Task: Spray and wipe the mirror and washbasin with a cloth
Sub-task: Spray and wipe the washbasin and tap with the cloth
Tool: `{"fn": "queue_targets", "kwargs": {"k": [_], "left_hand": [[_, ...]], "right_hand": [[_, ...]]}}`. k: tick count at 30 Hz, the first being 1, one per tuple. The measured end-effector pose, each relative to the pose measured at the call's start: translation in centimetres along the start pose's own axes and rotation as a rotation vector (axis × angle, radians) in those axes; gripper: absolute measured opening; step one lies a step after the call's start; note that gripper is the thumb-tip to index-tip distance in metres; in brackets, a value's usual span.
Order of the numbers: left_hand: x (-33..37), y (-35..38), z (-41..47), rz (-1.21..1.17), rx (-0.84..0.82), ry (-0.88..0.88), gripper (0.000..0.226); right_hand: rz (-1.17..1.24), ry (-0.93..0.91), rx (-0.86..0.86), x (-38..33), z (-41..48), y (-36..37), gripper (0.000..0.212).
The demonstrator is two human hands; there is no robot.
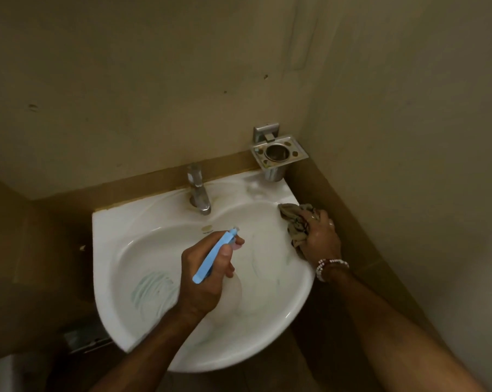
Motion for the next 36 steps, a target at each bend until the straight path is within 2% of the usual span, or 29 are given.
{"fn": "queue_targets", "kwargs": {"k": [5, 9, 14, 16, 18, 21, 23, 25, 28, 31, 34, 36], "left_hand": [[-0.9, 0.0, -0.5, -0.027, 0.001, -0.012, 0.067], [-2.0, -0.4, -0.8, -0.001, 0.025, -0.034, 0.067], [-2.8, -0.9, -1.1, 0.029, 0.074, -0.076, 0.063], [-3.0, -1.2, -0.9, 0.051, 0.097, -0.093, 0.058], [-3.2, -1.7, -0.6, 0.081, 0.121, -0.095, 0.054], [-3.7, -2.6, -0.6, 0.123, 0.135, -0.086, 0.061], [-4.0, -3.4, -0.6, 0.160, 0.134, -0.077, 0.064], [-4.0, -3.9, -0.3, 0.175, 0.136, -0.060, 0.054], [-3.7, -4.4, 0.1, 0.204, 0.145, -0.042, 0.040], [-3.6, -4.6, 0.2, 0.226, 0.143, -0.066, 0.043], [-3.7, -4.8, 0.0, 0.201, 0.150, -0.085, 0.036], [-3.9, -4.9, -0.2, 0.196, 0.166, -0.085, 0.044]], "right_hand": [[-0.055, 0.020, 0.051, -1.0, 1.3, 0.5, 0.054], [-0.171, -0.062, 0.082, -4.1, 3.5, 0.8, 0.053], [-0.348, -0.178, 0.262, -8.8, 4.3, 1.4, 0.034], [-0.359, -0.246, 0.275, -11.1, 3.4, 2.3, 0.033], [-0.332, -0.270, 0.237, -13.4, 2.4, 3.8, 0.039], [-0.252, -0.232, 0.102, -16.4, 1.6, 6.6, 0.053], [-0.229, -0.245, 0.066, -18.7, 1.2, 8.1, 0.047], [-0.207, -0.278, 0.045, -20.5, 0.5, 8.8, 0.043], [-0.206, -0.407, 0.019, -22.0, -0.1, 9.1, 0.052], [-0.236, -0.564, -0.058, -21.5, 1.5, 9.3, 0.049], [-0.193, -0.325, 0.019, -18.5, 4.3, 7.6, 0.044], [-0.173, -0.190, 0.075, -17.7, 4.2, 7.0, 0.039]]}}
Point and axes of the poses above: each hand's wrist, its own z-axis towards the middle knuckle, its own y-axis out of the palm, x = y × z, the point moved 10 cm from there along z, towards the middle knuckle, and after that the axes turned 15 degrees about y, right-handed, at the moved point
